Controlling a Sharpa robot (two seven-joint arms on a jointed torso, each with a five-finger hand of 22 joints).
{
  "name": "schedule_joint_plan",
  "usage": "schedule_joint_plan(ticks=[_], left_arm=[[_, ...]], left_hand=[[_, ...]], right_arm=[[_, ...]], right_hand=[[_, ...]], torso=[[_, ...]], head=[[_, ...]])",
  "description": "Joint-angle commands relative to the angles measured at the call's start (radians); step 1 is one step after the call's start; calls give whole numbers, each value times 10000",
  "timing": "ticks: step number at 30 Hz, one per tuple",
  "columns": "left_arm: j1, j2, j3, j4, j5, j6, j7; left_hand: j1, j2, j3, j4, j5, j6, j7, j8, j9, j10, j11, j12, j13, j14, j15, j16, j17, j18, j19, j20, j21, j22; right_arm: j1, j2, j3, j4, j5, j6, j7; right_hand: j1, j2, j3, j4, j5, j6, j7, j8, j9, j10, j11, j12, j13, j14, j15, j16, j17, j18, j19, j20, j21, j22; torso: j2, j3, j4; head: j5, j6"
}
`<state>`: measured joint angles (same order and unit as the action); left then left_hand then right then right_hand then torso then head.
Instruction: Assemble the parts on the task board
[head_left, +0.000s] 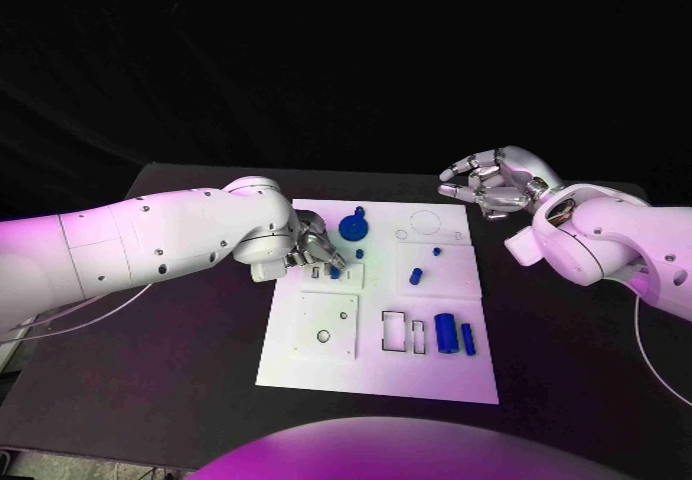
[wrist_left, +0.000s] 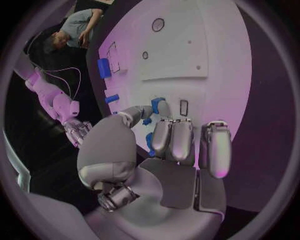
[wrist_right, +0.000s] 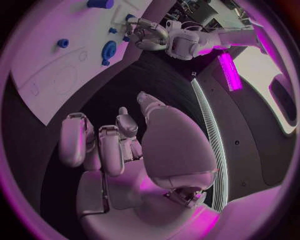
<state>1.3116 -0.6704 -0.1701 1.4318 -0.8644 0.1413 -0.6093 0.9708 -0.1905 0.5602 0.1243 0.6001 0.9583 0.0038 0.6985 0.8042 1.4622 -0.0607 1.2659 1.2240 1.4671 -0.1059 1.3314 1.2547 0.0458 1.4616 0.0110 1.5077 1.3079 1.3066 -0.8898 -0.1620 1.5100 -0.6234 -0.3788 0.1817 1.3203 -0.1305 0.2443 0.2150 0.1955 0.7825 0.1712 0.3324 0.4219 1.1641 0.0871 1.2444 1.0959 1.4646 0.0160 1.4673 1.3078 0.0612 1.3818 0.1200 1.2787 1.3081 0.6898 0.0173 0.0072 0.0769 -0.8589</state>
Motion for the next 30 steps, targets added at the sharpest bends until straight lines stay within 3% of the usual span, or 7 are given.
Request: schedule_joint_plan(ticks=[1,4,7,19,21,24,30], left_arm=[[-94,8,-60,79,111,302,-34],[-93,-65,-49,111,64,264,-34],[-91,-147,2,140,28,217,-39],[-2,-502,691,294,-53,536,-101],[51,-584,870,301,-9,824,-107],[192,-689,1096,209,24,1092,-28],[585,-734,1259,-317,-26,1460,203]], left_hand=[[-94,-225,-435,273,-56,81,61,-103,12,-91,15,-30,-27,235,-46,-58,17,-152,242,-57,28,1330],[-167,-312,-919,715,-665,101,80,-181,12,-125,33,-87,-95,233,-31,-66,15,-147,230,-50,12,1312],[-257,-340,-1151,1047,-908,103,94,-178,44,-152,47,-136,-166,232,-21,-72,12,-141,213,-40,-3,1290],[-11,-417,-1551,1574,-1275,-1,115,-172,138,-257,66,-290,-380,230,-7,-82,8,-110,128,-25,-74,1165],[248,-424,-1695,1650,-1283,-332,262,-424,49,-514,188,-655,-776,218,81,-106,-15,-15,-155,17,-297,754],[386,-405,-1741,1636,-1261,-392,310,-536,-20,-535,232,-623,-737,217,120,-104,-11,9,-226,49,-361,649],[611,-342,-1908,1656,-1263,-580,533,-1124,-375,-1018,433,-1274,-1372,172,285,-181,-96,212,-831,177,-900,-259]], right_arm=[[-6,0,0,-1,-81,137,51],[-6,7,0,-29,-81,140,51],[-6,10,0,-52,-81,139,50],[-13,28,0,-161,-81,145,46],[-15,45,0,-207,-81,148,44],[-17,61,0,-258,-81,149,42],[-18,67,0,-301,-81,155,42]], right_hand=[[53,-11,-10,59,19,-71,24,43,-11,-96,25,-50,-34,471,-28,-61,128,163,-74,-13,-92,270],[47,-13,-15,66,17,-75,25,42,-12,-110,26,-62,-49,465,-28,-72,107,168,-87,-13,-114,254],[47,-13,-15,66,17,-75,25,42,-12,-110,26,-62,-49,465,-28,-72,107,168,-87,-13,-114,254],[46,-11,-15,70,17,-79,25,42,-13,-106,26,-59,-45,463,-28,-77,99,169,-88,-13,-118,252],[46,-11,-15,70,17,-79,25,42,-13,-106,26,-59,-45,463,-28,-77,99,169,-88,-13,-118,252],[46,-11,-15,70,17,-79,25,42,-13,-106,26,-59,-45,463,-28,-77,99,169,-88,-13,-118,252],[38,-4,-21,89,19,-92,27,40,-16,-100,27,-57,-39,461,-28,-81,102,163,-75,-13,-105,266]], torso=[[-1,-4,10],[-5,-7,10],[-4,-9,9],[-8,-2,5],[-3,-2,-6],[-2,4,-6],[4,14,-6]], head=[[10,19],[24,29],[27,46],[34,119],[56,150],[38,184],[46,252]])
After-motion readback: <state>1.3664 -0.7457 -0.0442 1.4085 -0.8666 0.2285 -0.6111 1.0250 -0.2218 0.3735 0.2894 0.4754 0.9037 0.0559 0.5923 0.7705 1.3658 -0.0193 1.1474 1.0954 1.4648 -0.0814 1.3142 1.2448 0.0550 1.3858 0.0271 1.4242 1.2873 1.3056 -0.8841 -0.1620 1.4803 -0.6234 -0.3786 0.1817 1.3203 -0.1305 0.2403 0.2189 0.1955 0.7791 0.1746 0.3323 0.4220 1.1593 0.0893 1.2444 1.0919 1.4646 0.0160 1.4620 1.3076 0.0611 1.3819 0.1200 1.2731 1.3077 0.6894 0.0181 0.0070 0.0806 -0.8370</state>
